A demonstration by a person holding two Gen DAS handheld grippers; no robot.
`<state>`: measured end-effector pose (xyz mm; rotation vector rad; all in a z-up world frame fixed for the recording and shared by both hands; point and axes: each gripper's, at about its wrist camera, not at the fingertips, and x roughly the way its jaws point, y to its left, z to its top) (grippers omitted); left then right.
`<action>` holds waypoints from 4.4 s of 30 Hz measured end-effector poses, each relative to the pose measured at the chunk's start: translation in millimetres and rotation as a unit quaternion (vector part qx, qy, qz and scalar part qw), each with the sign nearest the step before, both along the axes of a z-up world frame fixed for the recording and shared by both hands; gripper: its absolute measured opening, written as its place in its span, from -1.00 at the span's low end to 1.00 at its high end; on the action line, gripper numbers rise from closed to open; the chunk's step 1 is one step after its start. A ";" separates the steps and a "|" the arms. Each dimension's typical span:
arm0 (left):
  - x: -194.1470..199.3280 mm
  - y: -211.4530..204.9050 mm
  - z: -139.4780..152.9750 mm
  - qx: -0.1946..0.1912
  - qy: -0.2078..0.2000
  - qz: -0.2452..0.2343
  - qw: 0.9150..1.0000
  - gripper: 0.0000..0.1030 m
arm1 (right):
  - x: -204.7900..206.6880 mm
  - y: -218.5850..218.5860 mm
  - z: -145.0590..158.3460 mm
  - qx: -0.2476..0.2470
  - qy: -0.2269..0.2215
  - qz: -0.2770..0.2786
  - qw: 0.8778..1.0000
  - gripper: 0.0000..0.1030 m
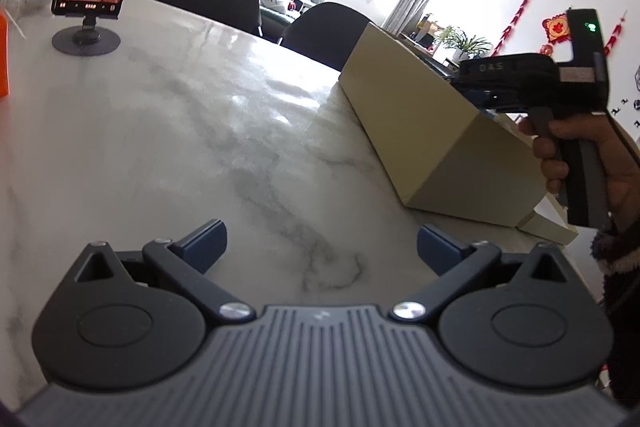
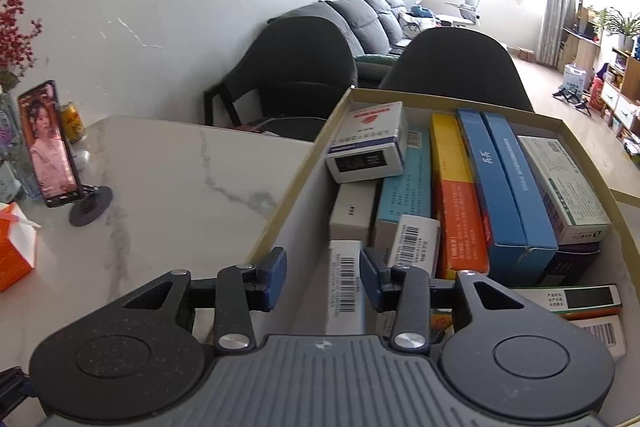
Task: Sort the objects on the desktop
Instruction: 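Carry the cartoon-print box with the right tool down into the tall box, then open the right tool to release the cartoon-print box in the tall box, then move the right tool over to the rim of the flat cardboard lid, then close the right tool on the rim of the cardboard lid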
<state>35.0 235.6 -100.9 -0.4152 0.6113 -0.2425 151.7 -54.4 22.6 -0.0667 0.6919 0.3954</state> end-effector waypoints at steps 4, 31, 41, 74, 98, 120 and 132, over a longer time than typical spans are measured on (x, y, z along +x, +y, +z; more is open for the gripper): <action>1.2 -0.7 0.4 0.005 0.005 0.003 1.000 1.00 | -8.8 -1.4 5.3 0.003 -0.014 0.001 1.000 -0.11; 15.6 -54.0 24.0 0.026 0.020 -0.014 0.999 1.00 | -117.8 -99.0 10.1 0.102 -0.079 -0.038 0.991 0.77; 25.4 -100.3 26.0 0.049 0.012 -0.059 0.997 1.00 | -149.6 -168.3 -0.4 0.124 -0.086 -0.122 0.981 0.86; 52.5 -162.2 -5.0 0.215 -0.011 -0.143 0.966 1.00 | -130.2 -306.1 -73.3 0.154 -0.008 -0.302 0.941 0.89; 59.9 -162.5 -7.0 0.226 -0.008 -0.131 0.965 1.00 | -113.2 -385.3 -83.9 0.223 0.018 -0.337 0.914 0.87; 61.3 -165.3 -7.0 0.226 -0.003 -0.106 0.968 1.00 | -124.2 -444.8 -105.1 0.346 0.033 -0.382 0.857 0.01; 56.4 -168.8 -6.6 0.219 -0.001 -0.098 0.971 1.00 | -177.2 -459.6 -90.4 0.373 0.005 -0.374 0.849 -0.03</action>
